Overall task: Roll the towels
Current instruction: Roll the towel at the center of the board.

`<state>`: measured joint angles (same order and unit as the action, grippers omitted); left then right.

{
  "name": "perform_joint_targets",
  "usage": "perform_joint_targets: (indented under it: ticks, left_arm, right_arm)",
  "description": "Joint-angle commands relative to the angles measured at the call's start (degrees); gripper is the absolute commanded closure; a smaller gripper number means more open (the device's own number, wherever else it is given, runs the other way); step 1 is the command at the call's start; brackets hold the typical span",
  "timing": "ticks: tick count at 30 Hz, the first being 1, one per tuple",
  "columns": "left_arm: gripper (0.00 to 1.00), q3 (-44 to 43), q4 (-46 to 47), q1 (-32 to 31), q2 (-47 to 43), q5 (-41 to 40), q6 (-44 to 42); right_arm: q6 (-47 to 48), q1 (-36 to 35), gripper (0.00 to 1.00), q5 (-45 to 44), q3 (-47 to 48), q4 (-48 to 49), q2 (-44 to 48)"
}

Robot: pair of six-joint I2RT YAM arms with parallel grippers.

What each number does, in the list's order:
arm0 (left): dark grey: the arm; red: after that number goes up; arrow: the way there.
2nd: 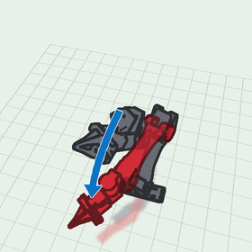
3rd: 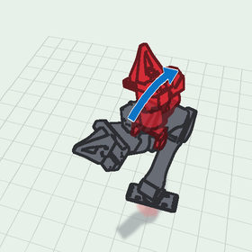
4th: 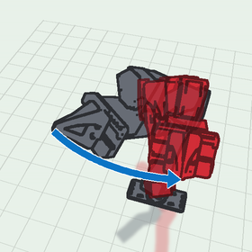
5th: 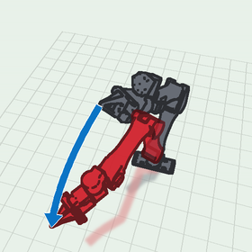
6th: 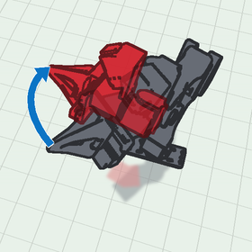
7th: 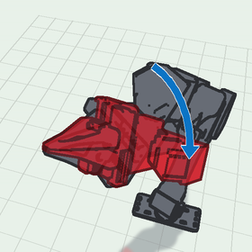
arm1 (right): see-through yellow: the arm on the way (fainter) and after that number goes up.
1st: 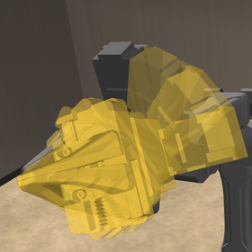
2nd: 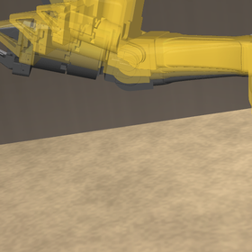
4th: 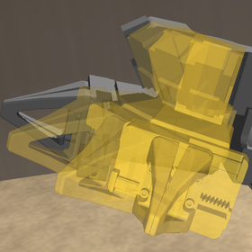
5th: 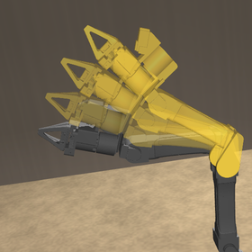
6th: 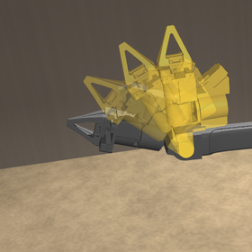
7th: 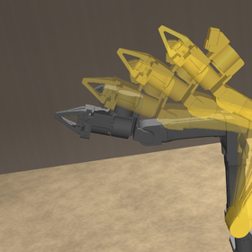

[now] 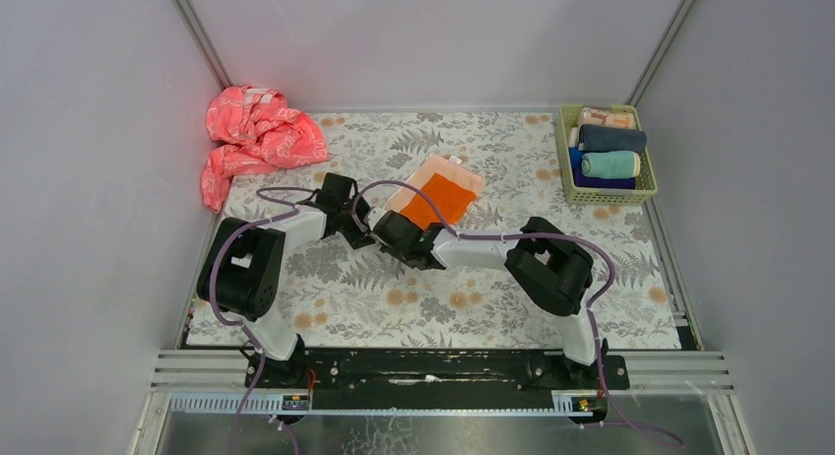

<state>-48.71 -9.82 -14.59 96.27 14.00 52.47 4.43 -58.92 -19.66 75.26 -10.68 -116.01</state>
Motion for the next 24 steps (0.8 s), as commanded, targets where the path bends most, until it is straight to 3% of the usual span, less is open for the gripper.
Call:
perform_joint_targets:
  ticks: [1,3,4,10,16,24]
  left_arm:
    - [0.5,-0.69,-3.25,0.25,0.49,-3.11,-2.26]
    - [0.47,-0.48,-3.46,0.36,-1.09,-3.19,-2.56]
    - [0.45,-0.32,-3.83,0.47,-2.02,-3.19,-2.77]
    - [0.37,2.52,-6.25,2.46,-10.71,-2.86,-2.71]
    - [0.33,5.95,-10.37,3.38,-19.8,-2.83,-3.25]
    - [0.33,7.44,-9.48,3.24,-20.51,0.96,-2.63]
  right_arm:
    - [-2.66,1.86,0.87,11.23,-1.48,-9.45,-4.05]
    - [-4.31,2.46,0.99,19.96,-1.24,-9.09,-1.94]
    - [-5.36,2.67,1.0,25.83,-1.26,-8.5,-0.7]
    - [-11.89,5.79,1.0,45.71,0.29,-4.84,1.88]
    - [-24.62,13.3,1.0,66.01,-4.94,8.71,2.07]
    - [-33.09,19.04,1.0,76.55,-6.12,16.43,-4.38]
